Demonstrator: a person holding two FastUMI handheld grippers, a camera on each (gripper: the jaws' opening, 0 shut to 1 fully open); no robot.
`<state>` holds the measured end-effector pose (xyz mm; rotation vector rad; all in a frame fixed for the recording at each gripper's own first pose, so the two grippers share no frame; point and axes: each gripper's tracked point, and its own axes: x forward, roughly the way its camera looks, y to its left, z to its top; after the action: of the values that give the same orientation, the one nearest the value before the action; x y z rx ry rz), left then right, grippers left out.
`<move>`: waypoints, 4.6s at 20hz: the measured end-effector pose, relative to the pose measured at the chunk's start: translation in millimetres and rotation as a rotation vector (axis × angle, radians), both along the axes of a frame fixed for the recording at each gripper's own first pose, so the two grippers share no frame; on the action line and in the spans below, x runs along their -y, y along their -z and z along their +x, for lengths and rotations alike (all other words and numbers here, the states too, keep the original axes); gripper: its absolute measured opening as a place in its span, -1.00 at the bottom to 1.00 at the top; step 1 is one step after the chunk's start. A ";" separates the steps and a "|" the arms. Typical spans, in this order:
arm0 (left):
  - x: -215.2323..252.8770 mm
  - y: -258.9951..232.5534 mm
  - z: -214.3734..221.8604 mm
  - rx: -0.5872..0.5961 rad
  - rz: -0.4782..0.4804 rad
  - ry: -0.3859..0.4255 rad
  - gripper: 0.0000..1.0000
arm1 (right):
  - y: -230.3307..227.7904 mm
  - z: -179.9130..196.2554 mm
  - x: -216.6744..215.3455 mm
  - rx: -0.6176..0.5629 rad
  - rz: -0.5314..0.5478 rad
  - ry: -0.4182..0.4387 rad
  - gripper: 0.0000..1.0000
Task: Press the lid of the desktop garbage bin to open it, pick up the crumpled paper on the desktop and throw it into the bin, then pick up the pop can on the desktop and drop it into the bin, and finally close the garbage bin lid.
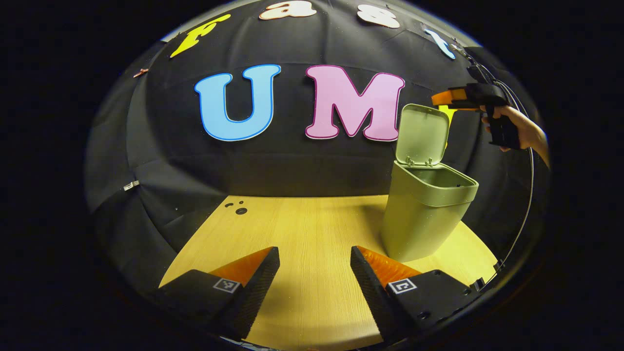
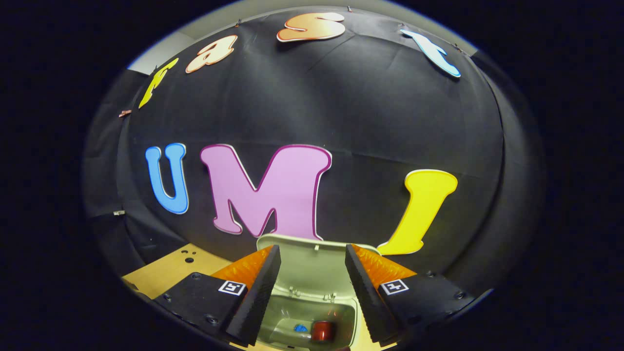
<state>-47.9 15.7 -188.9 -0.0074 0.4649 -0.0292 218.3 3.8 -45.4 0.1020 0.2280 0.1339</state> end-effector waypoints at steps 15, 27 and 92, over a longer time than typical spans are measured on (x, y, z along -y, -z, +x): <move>-30.5 -1.9 -13.1 -0.008 0.008 -0.093 0.88 | 22.6 38.7 -10.9 -0.020 0.009 0.016 0.70; -4.9 -2.6 -6.0 -0.002 0.000 -0.014 0.88 | 72.3 -51.8 -14.1 -0.157 -0.021 -0.055 0.83; 15.0 3.1 -3.3 -0.031 -0.037 0.059 0.89 | 117.6 -231.3 -91.2 -0.146 0.050 -0.204 0.84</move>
<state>-51.2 0.7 -192.0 -0.0306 0.4959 -0.0957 -13.0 94.9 -162.9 0.1382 0.3809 0.3363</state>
